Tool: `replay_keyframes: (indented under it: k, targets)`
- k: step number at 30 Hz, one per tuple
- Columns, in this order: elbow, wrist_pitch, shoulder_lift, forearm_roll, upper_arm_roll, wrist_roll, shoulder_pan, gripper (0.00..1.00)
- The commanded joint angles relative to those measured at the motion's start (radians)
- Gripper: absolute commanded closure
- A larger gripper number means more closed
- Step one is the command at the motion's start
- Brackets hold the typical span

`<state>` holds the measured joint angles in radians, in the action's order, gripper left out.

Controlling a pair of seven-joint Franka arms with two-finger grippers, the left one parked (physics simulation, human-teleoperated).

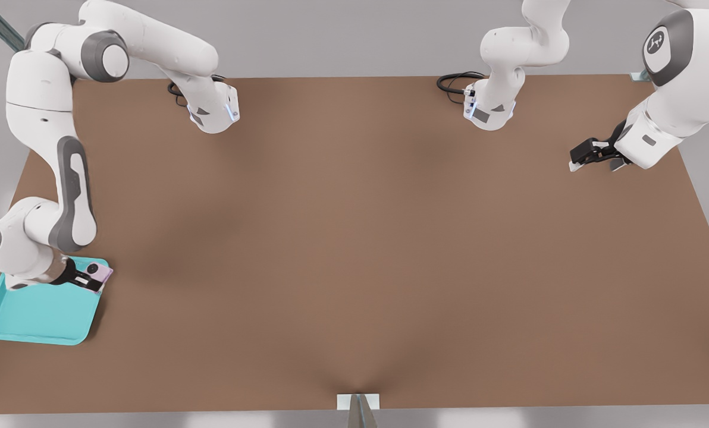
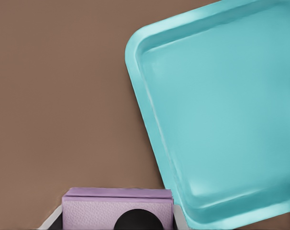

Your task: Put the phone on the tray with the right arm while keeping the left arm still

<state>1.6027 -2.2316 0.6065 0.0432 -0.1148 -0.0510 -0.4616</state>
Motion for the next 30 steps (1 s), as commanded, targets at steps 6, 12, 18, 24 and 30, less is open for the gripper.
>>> replay_keyframes:
  k: [6,12,18,24,30]
  targets:
    - [-0.187,0.017,0.161,-0.034,0.006,0.832,-0.091,0.19]
    - [-0.24,0.124,0.047,-0.042,-0.026,0.821,-0.071,0.0]
    - [-0.234,0.67,-0.41,0.058,-0.204,0.085,0.207,0.0]
    - [-0.342,0.813,-0.41,-0.02,-0.006,-0.015,0.382,0.0]
    - [-0.207,0.741,-0.49,-0.023,0.09,0.01,0.468,0.0]
